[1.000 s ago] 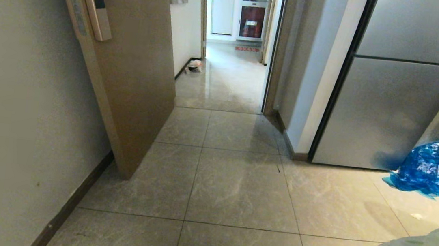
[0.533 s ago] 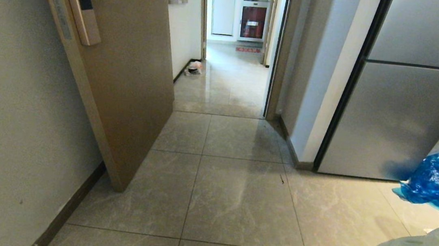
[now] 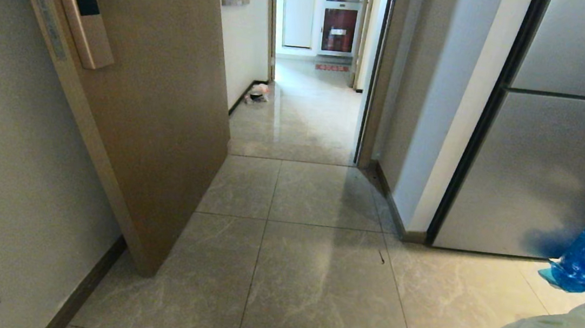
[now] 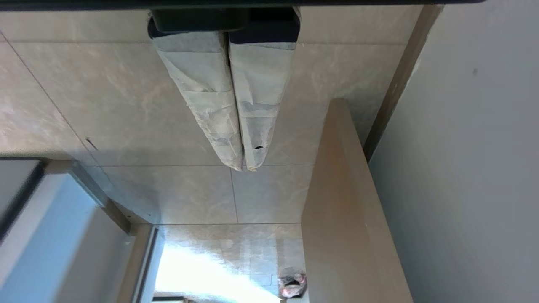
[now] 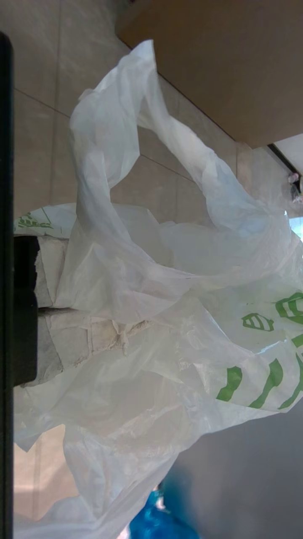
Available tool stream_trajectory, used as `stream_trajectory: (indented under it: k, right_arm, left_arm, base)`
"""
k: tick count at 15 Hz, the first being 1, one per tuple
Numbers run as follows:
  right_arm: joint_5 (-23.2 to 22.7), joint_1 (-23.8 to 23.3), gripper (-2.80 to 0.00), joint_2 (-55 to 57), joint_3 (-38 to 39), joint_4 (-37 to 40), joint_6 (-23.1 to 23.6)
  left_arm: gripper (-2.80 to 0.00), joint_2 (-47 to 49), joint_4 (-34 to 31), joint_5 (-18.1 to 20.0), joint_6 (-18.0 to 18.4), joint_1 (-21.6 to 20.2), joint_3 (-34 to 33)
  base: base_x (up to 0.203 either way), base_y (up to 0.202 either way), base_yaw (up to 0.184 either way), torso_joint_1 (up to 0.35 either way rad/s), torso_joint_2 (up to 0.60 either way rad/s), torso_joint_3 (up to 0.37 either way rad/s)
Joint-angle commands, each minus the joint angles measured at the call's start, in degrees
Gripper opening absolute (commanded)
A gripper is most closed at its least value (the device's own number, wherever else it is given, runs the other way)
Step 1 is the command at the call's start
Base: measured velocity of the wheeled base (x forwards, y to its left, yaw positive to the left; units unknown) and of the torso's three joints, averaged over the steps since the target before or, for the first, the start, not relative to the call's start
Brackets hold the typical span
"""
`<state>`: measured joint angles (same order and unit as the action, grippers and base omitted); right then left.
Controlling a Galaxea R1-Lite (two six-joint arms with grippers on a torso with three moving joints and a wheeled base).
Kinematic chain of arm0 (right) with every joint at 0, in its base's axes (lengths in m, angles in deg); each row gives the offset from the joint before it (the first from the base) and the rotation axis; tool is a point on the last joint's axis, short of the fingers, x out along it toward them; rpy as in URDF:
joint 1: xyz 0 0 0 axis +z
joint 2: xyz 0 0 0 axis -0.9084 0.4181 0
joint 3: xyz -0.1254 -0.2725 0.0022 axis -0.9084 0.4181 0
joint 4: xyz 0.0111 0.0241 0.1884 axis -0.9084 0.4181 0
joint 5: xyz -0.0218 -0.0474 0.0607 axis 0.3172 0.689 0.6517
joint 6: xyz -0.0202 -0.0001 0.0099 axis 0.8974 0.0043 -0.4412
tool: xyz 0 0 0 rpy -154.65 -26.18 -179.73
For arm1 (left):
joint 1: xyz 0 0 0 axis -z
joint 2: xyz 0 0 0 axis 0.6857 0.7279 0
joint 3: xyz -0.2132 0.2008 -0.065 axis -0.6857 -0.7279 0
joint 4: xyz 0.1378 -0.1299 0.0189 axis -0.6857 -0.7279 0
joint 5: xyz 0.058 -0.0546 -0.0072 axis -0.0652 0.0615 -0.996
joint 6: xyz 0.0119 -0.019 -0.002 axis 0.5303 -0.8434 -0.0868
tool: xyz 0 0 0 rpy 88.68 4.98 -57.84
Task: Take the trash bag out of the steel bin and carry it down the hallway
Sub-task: Put the trash bag at the door
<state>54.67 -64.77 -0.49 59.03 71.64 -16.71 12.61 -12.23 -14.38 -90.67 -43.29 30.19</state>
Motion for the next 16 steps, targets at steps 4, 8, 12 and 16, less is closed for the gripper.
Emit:
stream_trajectory:
  k: [4,8,12,16]
  right_arm:
    - [0.0,0.0,-2.80,0.1,0.0,0.0,0.0]
    - [0.0,0.0,-2.80,0.1,0.0,0.0,0.0]
    - [0.0,0.0,-2.80,0.1,0.0,0.0,0.1]
    - [0.0,0.0,-2.80,0.1,0.0,0.0,0.0]
  left_arm:
    - [-2.80,0.0,0.0,0.0,-0.1,0.0,0.0]
    - [-2.80,0.0,0.0,0.0,-0.1,0.0,0.0]
    - [-2.80,0.0,0.0,0.0,-0.1,0.0,0.0]
    - [-2.80,0.0,0.0,-0.1,-0.1,0.0,0.0]
  base:
    - [0.194,0.000,0.002,0.004,0.00,0.003]
    - [0.193,0.000,0.000,0.002,0.00,0.001]
    - [0.192,0.000,0.001,0.003,0.00,0.003]
    - [0.191,0.000,0.002,0.001,0.01,-0.001]
